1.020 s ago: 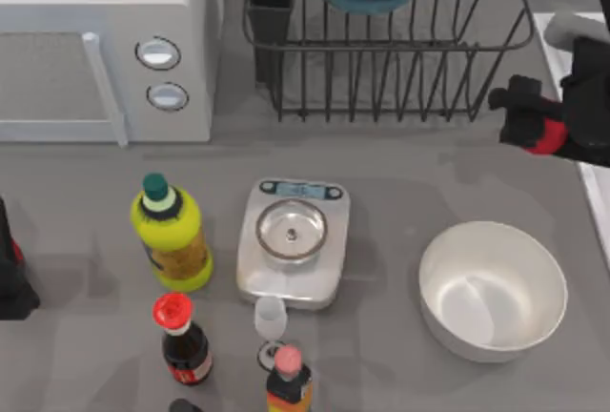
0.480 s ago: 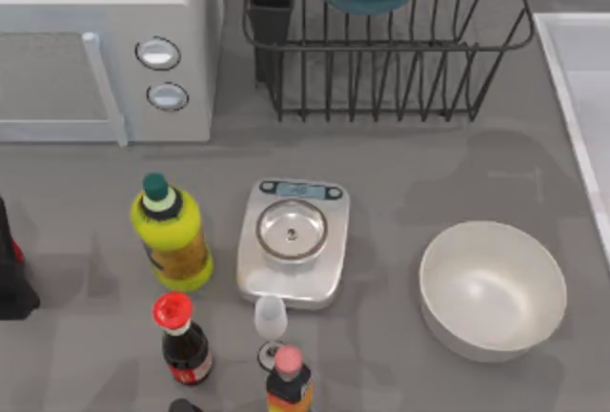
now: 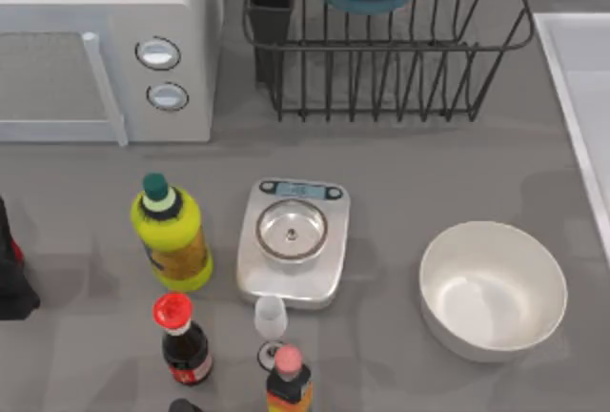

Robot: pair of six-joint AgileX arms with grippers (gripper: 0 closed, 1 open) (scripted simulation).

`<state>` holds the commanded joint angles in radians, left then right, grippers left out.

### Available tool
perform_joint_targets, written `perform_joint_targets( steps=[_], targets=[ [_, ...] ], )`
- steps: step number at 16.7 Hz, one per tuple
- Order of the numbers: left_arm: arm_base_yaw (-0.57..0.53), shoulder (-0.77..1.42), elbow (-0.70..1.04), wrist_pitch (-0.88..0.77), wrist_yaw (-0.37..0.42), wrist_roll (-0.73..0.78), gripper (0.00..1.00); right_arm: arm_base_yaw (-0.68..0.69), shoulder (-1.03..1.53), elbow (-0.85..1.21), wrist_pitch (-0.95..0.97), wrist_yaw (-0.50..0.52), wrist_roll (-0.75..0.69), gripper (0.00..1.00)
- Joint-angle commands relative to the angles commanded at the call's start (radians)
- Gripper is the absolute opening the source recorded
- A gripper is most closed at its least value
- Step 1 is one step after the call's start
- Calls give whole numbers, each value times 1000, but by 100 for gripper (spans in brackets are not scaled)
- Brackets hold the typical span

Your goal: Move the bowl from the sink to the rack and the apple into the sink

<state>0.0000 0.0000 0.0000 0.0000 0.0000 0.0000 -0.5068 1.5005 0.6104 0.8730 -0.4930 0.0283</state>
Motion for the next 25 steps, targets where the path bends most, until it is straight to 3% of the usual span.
perform_joint_targets(
  steps=[11, 21, 25],
  targets=[
    [0, 0, 0, 0, 0, 0, 100, -24, 65, -15, 100, -3, -8, 0],
    [0, 0, 0, 0, 0, 0, 100, -27, 594, -99, 715, -3, -10, 0],
    [0, 0, 0, 0, 0, 0, 100, -22, 709, -120, 853, 0, -13, 0]
  ],
)
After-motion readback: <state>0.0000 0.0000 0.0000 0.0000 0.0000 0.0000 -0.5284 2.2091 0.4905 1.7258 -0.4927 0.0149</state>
